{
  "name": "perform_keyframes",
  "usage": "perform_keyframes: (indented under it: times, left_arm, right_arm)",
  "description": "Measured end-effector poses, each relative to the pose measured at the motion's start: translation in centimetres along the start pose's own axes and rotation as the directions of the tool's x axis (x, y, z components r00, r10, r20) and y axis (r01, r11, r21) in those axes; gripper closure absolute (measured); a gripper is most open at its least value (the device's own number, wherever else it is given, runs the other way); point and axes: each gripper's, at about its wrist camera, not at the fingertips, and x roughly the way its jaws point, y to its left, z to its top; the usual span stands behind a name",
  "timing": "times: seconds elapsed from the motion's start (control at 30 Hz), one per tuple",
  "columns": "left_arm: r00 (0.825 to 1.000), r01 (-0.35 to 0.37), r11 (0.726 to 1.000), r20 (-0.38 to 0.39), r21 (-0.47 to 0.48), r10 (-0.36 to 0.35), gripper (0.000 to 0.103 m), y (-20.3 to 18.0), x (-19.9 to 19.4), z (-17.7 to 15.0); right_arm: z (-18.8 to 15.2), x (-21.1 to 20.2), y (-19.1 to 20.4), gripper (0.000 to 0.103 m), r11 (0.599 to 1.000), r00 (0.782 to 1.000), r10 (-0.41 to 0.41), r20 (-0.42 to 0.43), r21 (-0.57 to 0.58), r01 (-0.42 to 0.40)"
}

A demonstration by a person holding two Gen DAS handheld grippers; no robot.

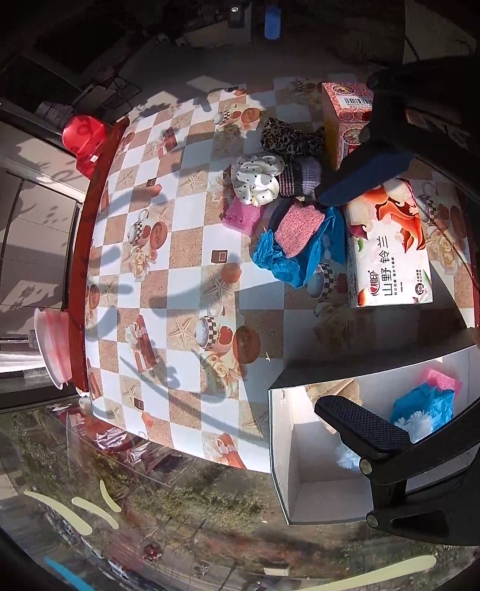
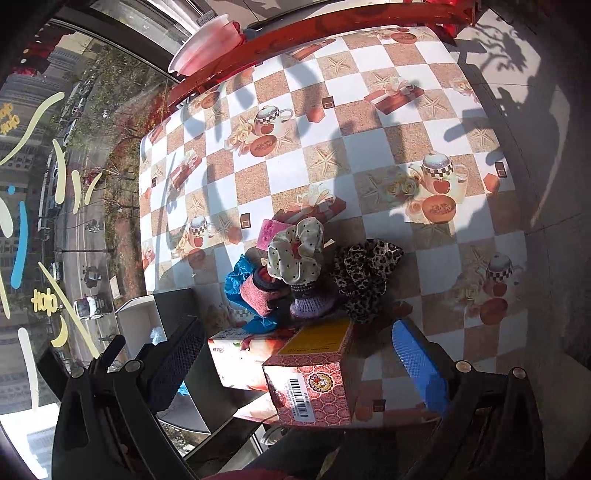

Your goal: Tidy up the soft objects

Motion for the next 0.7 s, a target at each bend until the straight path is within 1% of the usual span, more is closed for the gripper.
perform_keyframes:
  times: [0.1, 0.2, 0.3, 0.4, 0.5, 0.57, 0.63, 0.7]
  left_arm:
    - [0.999, -0.009, 0.999, -0.033, 0.054, 0.010, 0.000, -1.7, 1.3, 0.7]
    - [0.998, -0.005, 0.997, -0.063, 0.071, 0.010, 0.000, -3.1, 2.9, 1.4]
    - [0.994, 0.024, 0.997, -0.104, 0.072, -0.016, 0.000, -4.8, 4.7, 2.6]
    - [0.988, 0.057, 0.992, -0.152, 0.110, -0.040, 0.000, -7.2, 6.6, 4.0]
    - [0.976, 0.105, 0.984, -0.204, 0.141, -0.075, 0.000, -9.7, 8.8, 5.4]
    - [0.968, 0.124, 0.980, -0.238, 0.153, -0.085, 0.000, -11.2, 10.5, 6.3]
    - [0.956, 0.138, 0.979, -0.280, 0.151, -0.092, 0.000, -12.2, 12.4, 7.1]
    - [0.940, 0.162, 0.978, -0.321, 0.129, -0.114, 0.000, -12.8, 14.1, 7.7]
  right_arm:
    - [0.6, 1.3, -2.9, 0.001, 0.999, 0.999, -0.031, -0.024, 0.030, 0.032]
    - [0.9, 3.9, -5.3, 0.001, 0.997, 0.996, -0.046, -0.079, 0.065, 0.051]
    - [1.1, 6.4, -6.7, 0.001, 0.995, 0.990, -0.055, -0.130, 0.075, 0.065]
    - [1.5, 8.4, -7.2, 0.001, 0.996, 0.985, -0.064, -0.159, 0.053, 0.073]
    - [1.9, 10.1, -7.2, 0.001, 0.996, 0.983, -0.088, -0.164, 0.013, 0.091]
    - [2.0, 11.0, -7.1, 0.001, 0.995, 0.984, -0.101, -0.148, -0.016, 0.100]
    - [2.0, 11.8, -7.0, 0.001, 0.992, 0.985, -0.117, -0.128, -0.053, 0.111]
    - [1.8, 12.5, -6.9, 0.001, 0.988, 0.984, -0.134, -0.115, -0.092, 0.124]
